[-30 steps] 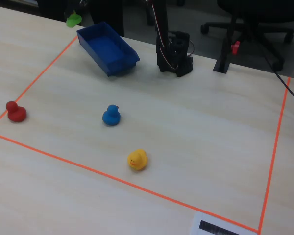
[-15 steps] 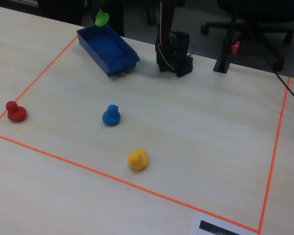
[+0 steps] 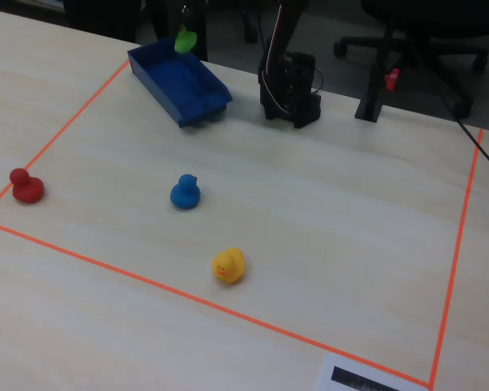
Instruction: Grasp green duck and put it into box.
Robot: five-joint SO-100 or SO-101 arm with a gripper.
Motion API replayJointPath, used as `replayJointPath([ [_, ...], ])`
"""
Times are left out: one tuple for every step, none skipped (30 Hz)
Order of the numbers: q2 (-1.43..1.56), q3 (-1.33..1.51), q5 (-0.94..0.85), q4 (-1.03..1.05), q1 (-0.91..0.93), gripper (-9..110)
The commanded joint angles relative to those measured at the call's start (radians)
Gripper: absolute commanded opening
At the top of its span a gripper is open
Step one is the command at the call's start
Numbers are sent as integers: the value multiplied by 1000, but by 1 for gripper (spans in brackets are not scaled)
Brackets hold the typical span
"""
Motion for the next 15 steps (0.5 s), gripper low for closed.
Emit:
replayJointPath([
  [12, 31, 0, -94, -3, 0],
  [3, 35, 0, -106, -5, 0],
  [-8, 38, 0, -117, -5, 0],
  [-18, 38, 0, -127, -5, 0],
  [-31, 38, 0, -137, -5, 0],
  [-44, 38, -2, -146, -2, 0],
  [-58, 38, -5, -155, 0, 0],
  [-71, 41, -8, -166, 5, 0],
  [-84, 46, -8, -178, 9, 0],
  [-98, 52, -8, -193, 15, 0],
  [-114, 60, -14, -210, 23, 0],
  [-127, 67, -21, -224, 31, 0],
  [-141, 77, -31, -242, 38, 0],
  [-153, 89, -40, -264, 46, 0],
  [-163, 103, -52, -285, 52, 0],
])
